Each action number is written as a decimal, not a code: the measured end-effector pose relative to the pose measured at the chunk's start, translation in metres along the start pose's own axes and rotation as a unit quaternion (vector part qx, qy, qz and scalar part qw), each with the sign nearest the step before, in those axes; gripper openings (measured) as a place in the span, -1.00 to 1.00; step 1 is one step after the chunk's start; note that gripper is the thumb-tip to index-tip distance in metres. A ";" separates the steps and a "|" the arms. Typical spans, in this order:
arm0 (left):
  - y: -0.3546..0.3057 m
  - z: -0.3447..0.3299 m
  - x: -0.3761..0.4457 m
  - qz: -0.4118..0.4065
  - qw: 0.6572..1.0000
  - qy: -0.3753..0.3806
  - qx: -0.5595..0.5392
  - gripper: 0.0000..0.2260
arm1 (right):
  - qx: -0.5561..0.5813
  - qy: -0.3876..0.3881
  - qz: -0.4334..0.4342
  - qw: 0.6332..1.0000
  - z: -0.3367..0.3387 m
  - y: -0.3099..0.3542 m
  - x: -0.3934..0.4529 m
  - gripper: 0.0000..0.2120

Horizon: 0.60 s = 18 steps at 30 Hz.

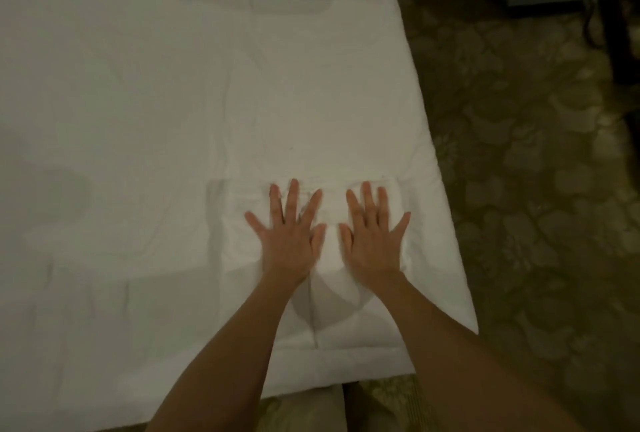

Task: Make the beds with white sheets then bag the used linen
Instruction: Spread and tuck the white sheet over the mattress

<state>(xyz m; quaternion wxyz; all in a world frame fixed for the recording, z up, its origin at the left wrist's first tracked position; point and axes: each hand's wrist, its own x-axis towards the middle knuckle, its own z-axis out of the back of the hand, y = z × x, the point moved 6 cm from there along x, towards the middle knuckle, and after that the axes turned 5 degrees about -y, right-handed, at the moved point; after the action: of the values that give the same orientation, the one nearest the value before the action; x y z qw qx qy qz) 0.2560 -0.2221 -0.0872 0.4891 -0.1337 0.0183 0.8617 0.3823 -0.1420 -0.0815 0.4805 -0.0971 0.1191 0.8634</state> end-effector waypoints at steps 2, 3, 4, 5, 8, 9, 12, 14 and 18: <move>0.000 0.009 -0.001 0.011 0.998 0.055 0.011 -0.47 | -0.021 0.044 0.023 0.999 0.011 0.002 -0.001 -0.41; 0.001 0.014 -0.003 0.016 0.997 0.075 0.018 -0.46 | -0.027 0.049 0.039 0.998 0.019 0.002 -0.004 -0.41; 0.000 0.023 -0.006 0.020 0.995 0.093 0.017 -0.47 | -0.037 0.051 0.048 0.997 0.029 0.003 -0.009 -0.42; -0.002 0.035 -0.010 0.026 0.993 0.113 0.005 -0.47 | -0.039 0.059 0.047 0.996 0.037 0.002 -0.016 -0.42; -0.007 0.082 -0.031 0.049 0.987 0.139 -0.065 -0.42 | -0.043 0.105 0.063 0.992 0.070 -0.004 -0.044 -0.49; -0.007 0.100 -0.039 0.058 0.985 0.135 -0.089 -0.45 | -0.023 0.122 0.064 0.990 0.089 -0.006 -0.052 -0.49; -0.006 0.158 -0.054 0.102 0.974 0.084 -0.182 -0.59 | 0.019 0.149 0.055 0.987 0.148 -0.013 -0.060 -0.49; -0.012 0.192 -0.049 0.104 0.973 0.044 -0.201 -0.63 | 0.034 0.111 0.059 0.992 0.198 -0.018 -0.055 -0.51; -0.046 0.259 -0.020 0.105 0.973 -0.020 -0.203 -0.65 | 0.049 0.030 0.098 0.994 0.293 -0.036 -0.024 -0.56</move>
<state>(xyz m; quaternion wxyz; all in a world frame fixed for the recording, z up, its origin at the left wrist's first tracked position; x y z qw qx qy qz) 0.2495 -0.1730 0.1718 0.3588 -0.2099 -0.1529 0.8966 0.4094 -0.0556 0.2002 0.3939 -0.0873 0.1846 0.8962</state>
